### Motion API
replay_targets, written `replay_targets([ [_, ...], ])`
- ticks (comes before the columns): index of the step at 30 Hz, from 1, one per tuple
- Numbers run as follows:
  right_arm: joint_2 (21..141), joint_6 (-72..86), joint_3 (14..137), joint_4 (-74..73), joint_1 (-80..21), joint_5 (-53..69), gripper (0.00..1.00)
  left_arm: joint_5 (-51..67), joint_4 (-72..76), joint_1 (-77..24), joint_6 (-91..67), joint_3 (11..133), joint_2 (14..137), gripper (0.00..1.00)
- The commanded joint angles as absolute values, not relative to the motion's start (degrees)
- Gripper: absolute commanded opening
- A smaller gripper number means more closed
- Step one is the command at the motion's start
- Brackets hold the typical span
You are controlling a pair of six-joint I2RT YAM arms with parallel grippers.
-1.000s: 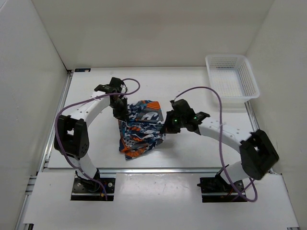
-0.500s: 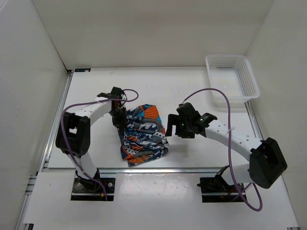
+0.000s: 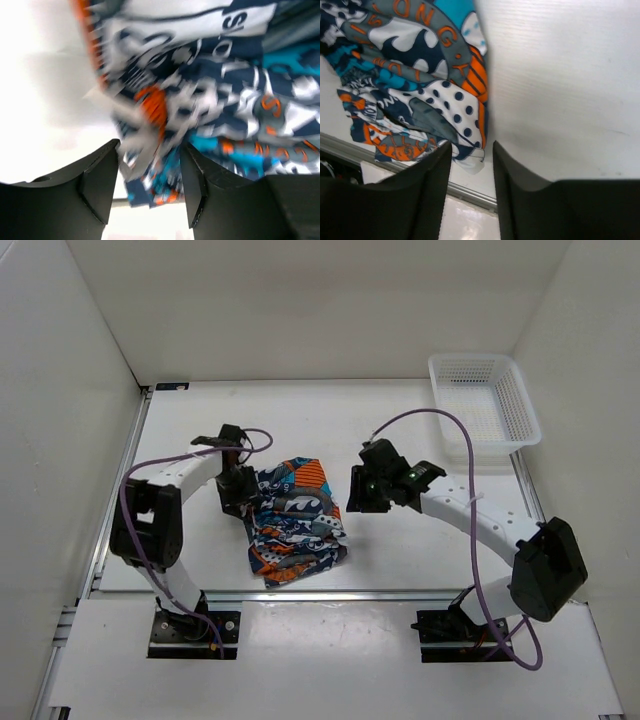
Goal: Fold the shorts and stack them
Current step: Fold the shorts
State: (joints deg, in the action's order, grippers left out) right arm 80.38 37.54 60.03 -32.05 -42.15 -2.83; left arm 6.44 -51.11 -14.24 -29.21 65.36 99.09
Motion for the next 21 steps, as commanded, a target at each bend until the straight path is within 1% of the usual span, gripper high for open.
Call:
replay_targets([
  [1,83.8,35.3,64.2,-32.0,-43.9,-1.0,0.41,3.6,-55.2,-12.3,-29.5,70.6,89.0,0.62],
  [2,84.9,35.2,65.1,-31.1,-45.0,-0.2,0.29,2.9,-56.8,-11.5,-29.5,71.5,88.2,0.62],
  [4,88.3,34.5,66.0,-28.9,-46.2,2.1,0.19,2.9,-57.3,-10.7,-29.0,72.8,87.0,0.62],
  [5,89.7,34.5,66.5,-28.3,-47.3,2.1,0.12,2.9,-57.3,-10.2,-29.0,72.8,87.0,0.62],
  [9,98.8,34.5,67.2,-24.6,-49.2,4.2,0.05,3.4,-56.8,-9.6,-29.0,70.1,88.1,0.6],
  [14,106.2,36.3,66.7,-22.9,-51.9,4.2,0.01,4.1,-55.3,-9.6,-29.5,67.6,87.5,0.59],
  [16,105.6,36.8,67.5,-24.9,-51.9,2.1,0.01,4.1,-55.3,-9.6,-29.5,67.6,87.0,0.59],
  [17,103.3,36.8,68.0,-25.9,-51.9,0.5,0.01,4.1,-55.3,-9.1,-29.5,67.6,86.5,0.59],
  [18,102.0,36.8,68.9,-27.2,-51.9,-3.3,0.01,4.1,-55.3,-9.1,-29.5,67.6,86.5,0.59],
  [19,100.6,36.8,70.9,-30.0,-51.9,-5.3,0.02,4.1,-55.3,-9.1,-29.5,67.0,86.5,0.59],
  [20,97.6,36.1,72.0,-31.4,-51.9,-7.4,0.06,3.6,-55.3,-9.1,-29.5,67.0,86.5,0.59],
  [21,96.2,36.1,72.9,-32.5,-51.9,-9.5,0.17,3.6,-55.3,-9.1,-30.2,66.5,86.5,0.56],
])
